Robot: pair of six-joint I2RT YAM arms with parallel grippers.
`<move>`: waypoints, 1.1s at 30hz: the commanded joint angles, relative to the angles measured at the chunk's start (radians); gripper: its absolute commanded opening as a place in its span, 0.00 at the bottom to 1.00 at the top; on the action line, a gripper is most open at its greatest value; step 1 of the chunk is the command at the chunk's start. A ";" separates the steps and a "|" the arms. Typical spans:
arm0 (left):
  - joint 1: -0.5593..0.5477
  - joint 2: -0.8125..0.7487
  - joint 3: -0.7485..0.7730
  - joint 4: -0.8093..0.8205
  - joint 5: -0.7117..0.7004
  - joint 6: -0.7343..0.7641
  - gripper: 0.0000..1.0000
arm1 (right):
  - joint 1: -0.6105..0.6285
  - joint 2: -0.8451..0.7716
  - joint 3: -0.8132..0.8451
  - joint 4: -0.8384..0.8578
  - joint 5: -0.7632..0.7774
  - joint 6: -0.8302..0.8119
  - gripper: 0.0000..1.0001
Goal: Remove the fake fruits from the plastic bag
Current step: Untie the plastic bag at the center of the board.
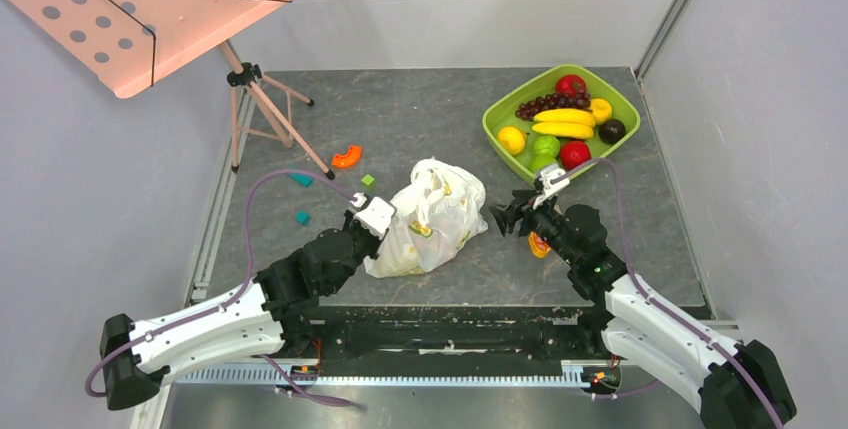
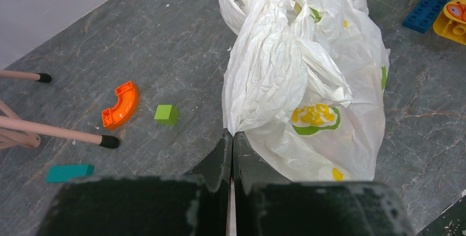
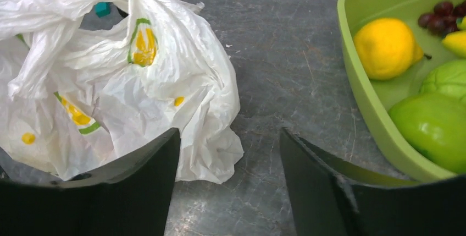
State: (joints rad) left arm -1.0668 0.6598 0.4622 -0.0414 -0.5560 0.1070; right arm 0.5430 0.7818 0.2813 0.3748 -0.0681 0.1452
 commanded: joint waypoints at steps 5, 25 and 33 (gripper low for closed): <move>0.005 0.005 0.025 0.072 0.137 0.138 0.02 | -0.003 -0.021 0.109 -0.003 -0.259 -0.262 0.85; 0.004 0.048 0.077 -0.007 0.351 0.339 0.02 | -0.002 0.208 0.465 -0.467 -0.593 -0.831 0.85; 0.005 0.062 0.095 -0.072 0.459 0.484 0.02 | -0.003 0.320 0.661 -0.655 -0.645 -1.097 0.85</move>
State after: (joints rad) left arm -1.0660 0.7185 0.4976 -0.0811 -0.1905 0.4614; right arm 0.5404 1.0519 0.7933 -0.1455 -0.6575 -0.7471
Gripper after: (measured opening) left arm 0.032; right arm 0.855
